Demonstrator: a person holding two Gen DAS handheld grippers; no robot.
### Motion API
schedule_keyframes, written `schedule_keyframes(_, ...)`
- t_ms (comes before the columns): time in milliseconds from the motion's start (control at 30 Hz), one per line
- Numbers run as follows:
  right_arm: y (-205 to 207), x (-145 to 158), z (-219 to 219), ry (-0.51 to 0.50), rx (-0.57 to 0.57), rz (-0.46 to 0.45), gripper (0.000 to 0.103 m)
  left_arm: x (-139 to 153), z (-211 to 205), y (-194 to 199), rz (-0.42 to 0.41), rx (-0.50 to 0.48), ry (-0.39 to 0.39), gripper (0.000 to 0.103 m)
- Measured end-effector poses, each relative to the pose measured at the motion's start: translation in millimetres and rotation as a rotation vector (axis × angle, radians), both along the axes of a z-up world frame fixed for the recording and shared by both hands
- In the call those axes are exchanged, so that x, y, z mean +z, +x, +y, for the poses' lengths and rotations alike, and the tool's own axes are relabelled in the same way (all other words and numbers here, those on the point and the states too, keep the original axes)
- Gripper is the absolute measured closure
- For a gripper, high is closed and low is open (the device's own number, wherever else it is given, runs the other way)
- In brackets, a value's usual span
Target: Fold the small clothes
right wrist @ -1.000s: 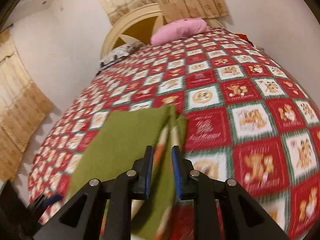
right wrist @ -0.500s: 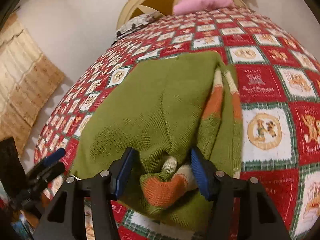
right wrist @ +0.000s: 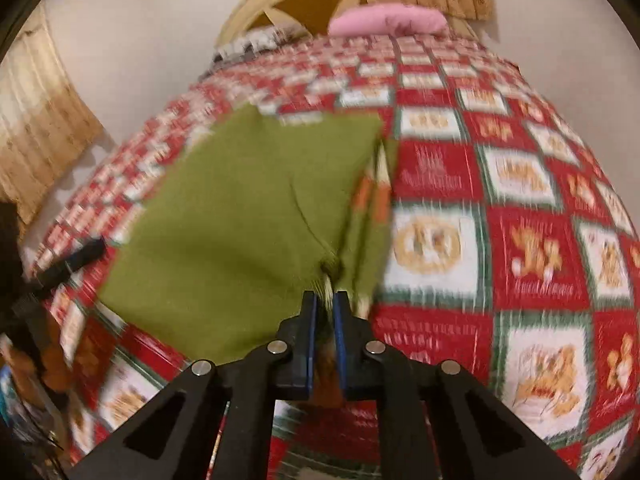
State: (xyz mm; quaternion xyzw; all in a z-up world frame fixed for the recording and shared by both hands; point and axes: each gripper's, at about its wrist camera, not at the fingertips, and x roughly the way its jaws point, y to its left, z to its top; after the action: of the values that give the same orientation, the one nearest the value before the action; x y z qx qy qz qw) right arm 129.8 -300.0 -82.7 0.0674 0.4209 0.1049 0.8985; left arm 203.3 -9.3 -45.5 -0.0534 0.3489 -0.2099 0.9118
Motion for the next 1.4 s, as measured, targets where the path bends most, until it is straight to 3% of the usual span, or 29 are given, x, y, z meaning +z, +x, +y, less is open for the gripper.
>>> schedule_keyframes(133,-2,-4,-3,0.013,-0.022,-0.024,0.096,-12,-25,18,0.011,0.012,0.068,0.026)
schedule_keyframes(200,-3,-3,-1,0.005,-0.027,-0.026,0.096,-27,-36,25,0.038,0.026,0.122,0.02)
schedule_keyframes(267,-6,1,-2,0.002,-0.024,-0.019,0.096,-32,-34,28,0.06,0.043,0.118,0.013)
schedule_keyframes(333,-10,14,-12,0.0,-0.102,-0.041,0.096,-32,-29,28,0.07,0.051,0.107,0.013)
schedule_keyframes(400,-16,34,-18,-0.001,-0.173,-0.118,0.096,-34,-30,28,0.073,0.057,0.113,0.011)
schedule_keyframes(467,-17,57,-14,0.063,-0.162,-0.202,0.095,-33,-34,26,0.066,0.061,0.125,0.011)
schedule_keyframes(533,-3,66,7,0.098,-0.089,-0.2,0.095,-34,-41,24,0.068,0.055,0.132,0.011)
schedule_keyframes(700,35,43,74,-0.05,0.035,-0.126,0.095,-36,-54,23,0.065,0.049,0.173,0.012)
schedule_keyframes(800,58,11,62,-0.069,-0.065,-0.019,0.1,-38,-55,25,0.076,0.038,0.174,0.011)
schedule_keyframes(967,57,0,40,-0.08,-0.108,-0.119,0.103,-43,-53,30,0.104,0.044,0.168,0.001)
schedule_keyframes(1100,51,-1,51,-0.148,-0.097,-0.162,0.103,-31,-39,26,0.108,0.049,0.104,0.004)
schedule_keyframes(1300,50,0,52,-0.138,-0.092,-0.191,0.103,18,-43,35,-0.034,0.078,0.135,0.006)
schedule_keyframes(1400,49,0,49,-0.123,-0.089,-0.194,0.103,31,-58,60,-0.053,0.079,0.16,0.006)
